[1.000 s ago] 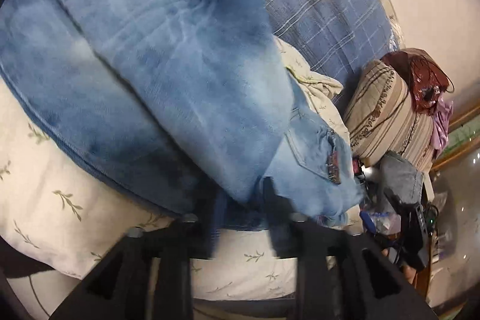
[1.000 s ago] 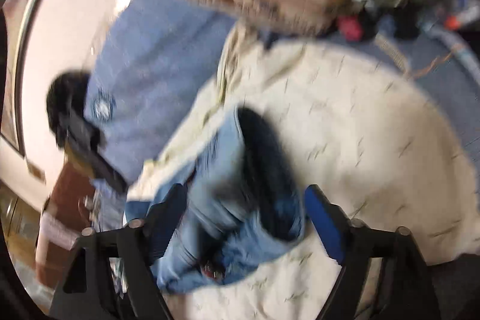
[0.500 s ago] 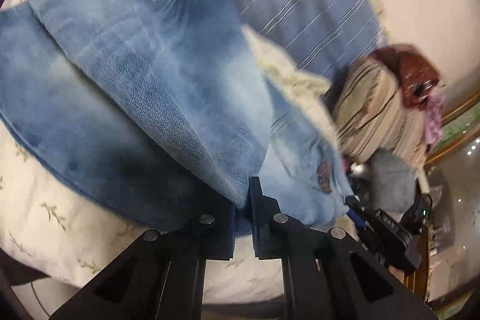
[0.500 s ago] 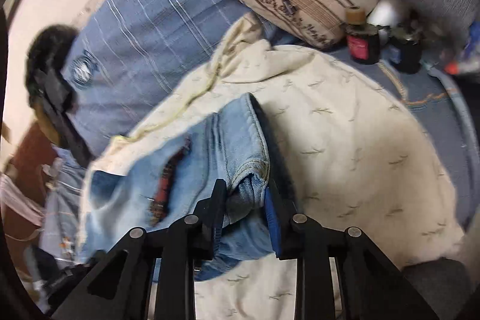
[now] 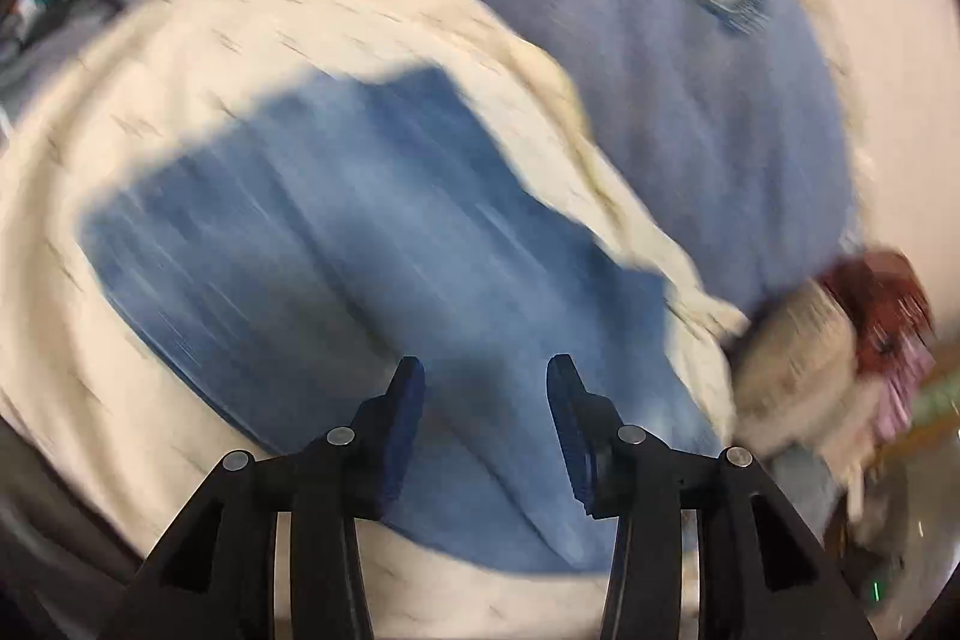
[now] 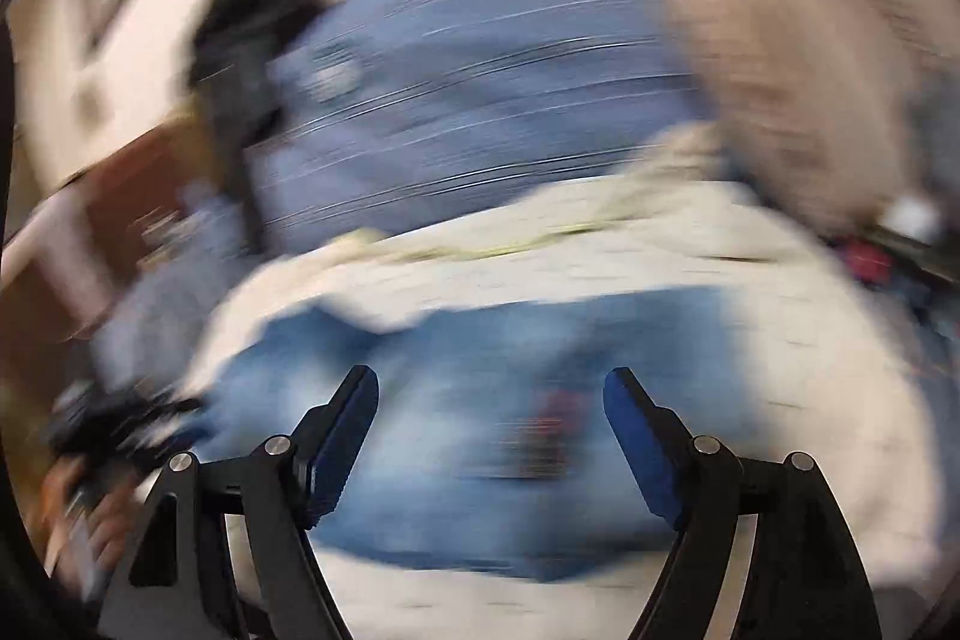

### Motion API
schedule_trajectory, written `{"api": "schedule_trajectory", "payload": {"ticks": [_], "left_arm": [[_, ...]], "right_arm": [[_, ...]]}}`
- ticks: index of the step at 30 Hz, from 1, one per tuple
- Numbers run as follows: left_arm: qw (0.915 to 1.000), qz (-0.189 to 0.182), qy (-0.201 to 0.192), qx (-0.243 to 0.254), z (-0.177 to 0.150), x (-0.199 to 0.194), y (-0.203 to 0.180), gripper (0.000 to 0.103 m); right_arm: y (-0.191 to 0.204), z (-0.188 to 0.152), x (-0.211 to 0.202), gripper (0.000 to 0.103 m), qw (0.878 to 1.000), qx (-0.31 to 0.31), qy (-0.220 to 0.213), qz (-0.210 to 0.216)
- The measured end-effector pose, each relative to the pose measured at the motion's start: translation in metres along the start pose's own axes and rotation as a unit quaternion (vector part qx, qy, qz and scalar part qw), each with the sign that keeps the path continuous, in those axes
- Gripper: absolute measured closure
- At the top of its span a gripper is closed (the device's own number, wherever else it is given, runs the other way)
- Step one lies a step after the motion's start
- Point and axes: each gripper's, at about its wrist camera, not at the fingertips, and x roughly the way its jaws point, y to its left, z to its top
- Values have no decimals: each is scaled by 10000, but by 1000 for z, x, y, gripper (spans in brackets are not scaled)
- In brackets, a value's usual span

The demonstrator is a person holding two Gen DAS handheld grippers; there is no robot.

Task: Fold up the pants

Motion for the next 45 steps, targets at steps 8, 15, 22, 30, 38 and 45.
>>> {"api": "schedule_trajectory", "payload": {"ticks": [8, 15, 22, 30, 38, 45], "left_arm": [[9957, -20, 169, -914, 62, 39, 29, 60], [9848, -633, 379, -1574, 64, 58, 66, 60], [9872, -317, 131, -1560, 77, 66, 77, 89], [9802, -1595, -880, -773, 62, -18, 41, 100], [9901, 69, -905, -1069, 11, -11, 86, 100], [9889, 852, -653, -1031, 5, 13, 86, 86]], "right_arm": [[158, -27, 141, 28, 9666, -1885, 1522, 839], [202, -58, 211, 34, 9382, -2899, 1813, 538], [184, -58, 219, 99, 9478, -2617, 1803, 258], [198, -23, 152, 100, 9653, -2342, 919, 704], [210, -80, 163, 99, 9449, -2587, 1681, 1094], [193, -85, 181, 76, 9470, -1952, 2121, 1415]]}}
